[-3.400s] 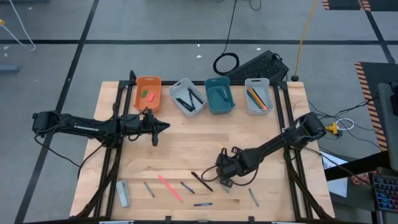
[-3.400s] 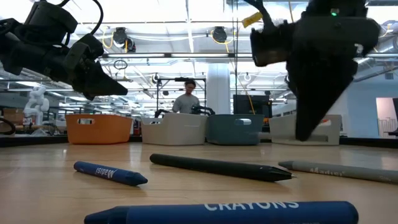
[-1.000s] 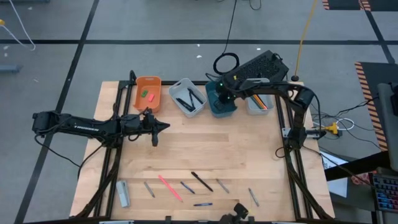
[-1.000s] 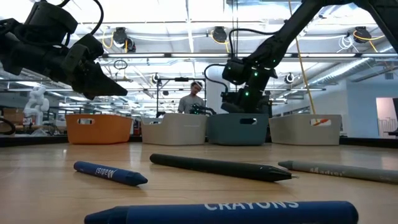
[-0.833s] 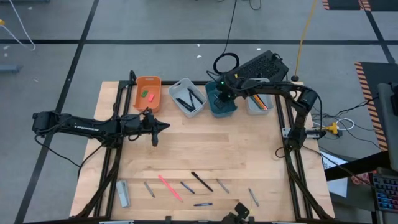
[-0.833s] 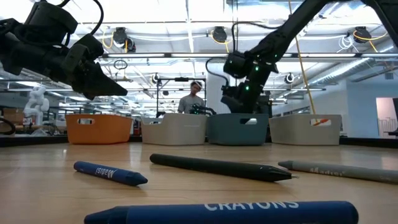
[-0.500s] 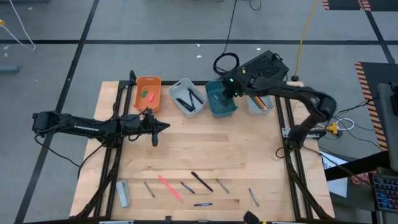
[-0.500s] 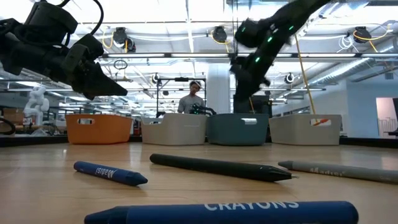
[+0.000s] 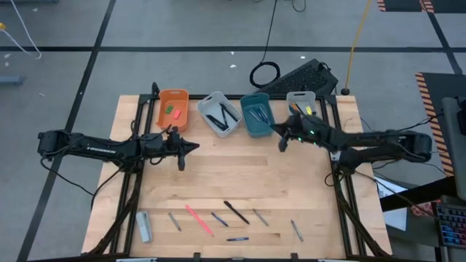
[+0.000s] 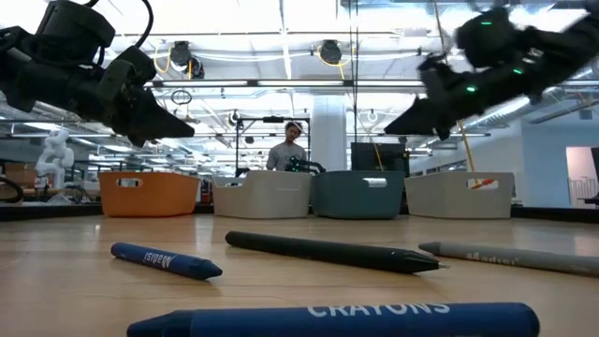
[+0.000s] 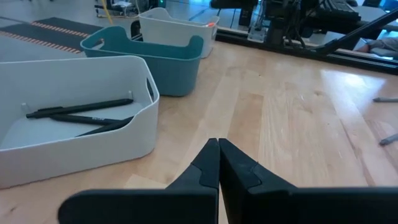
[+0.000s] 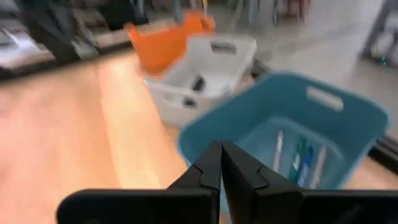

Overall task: Sort crayons/erasers/pens/pencils in bins
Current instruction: Put the gray crayon into the blue bin

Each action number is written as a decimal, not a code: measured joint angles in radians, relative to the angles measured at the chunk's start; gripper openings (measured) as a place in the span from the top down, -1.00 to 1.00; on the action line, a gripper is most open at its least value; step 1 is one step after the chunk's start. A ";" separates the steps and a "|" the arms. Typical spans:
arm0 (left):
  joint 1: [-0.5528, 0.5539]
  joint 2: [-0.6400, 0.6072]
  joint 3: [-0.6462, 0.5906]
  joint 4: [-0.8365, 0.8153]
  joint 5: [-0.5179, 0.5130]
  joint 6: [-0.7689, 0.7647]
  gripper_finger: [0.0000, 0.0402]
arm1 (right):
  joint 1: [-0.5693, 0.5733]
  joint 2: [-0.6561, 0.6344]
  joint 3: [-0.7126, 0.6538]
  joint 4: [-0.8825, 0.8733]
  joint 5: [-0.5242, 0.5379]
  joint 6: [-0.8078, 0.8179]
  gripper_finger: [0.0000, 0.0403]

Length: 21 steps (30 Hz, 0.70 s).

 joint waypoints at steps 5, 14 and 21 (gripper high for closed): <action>-0.001 0.000 0.000 -0.001 0.002 0.000 1.00 | 0.014 -0.063 -0.179 0.324 -0.001 0.003 1.00; -0.001 0.000 0.000 0.038 0.014 -0.011 1.00 | 0.013 -0.087 -0.230 0.380 -0.066 -0.033 1.00; -0.009 0.000 0.024 0.051 0.021 -0.005 1.00 | 0.013 -0.086 -0.230 0.401 -0.080 -0.059 1.00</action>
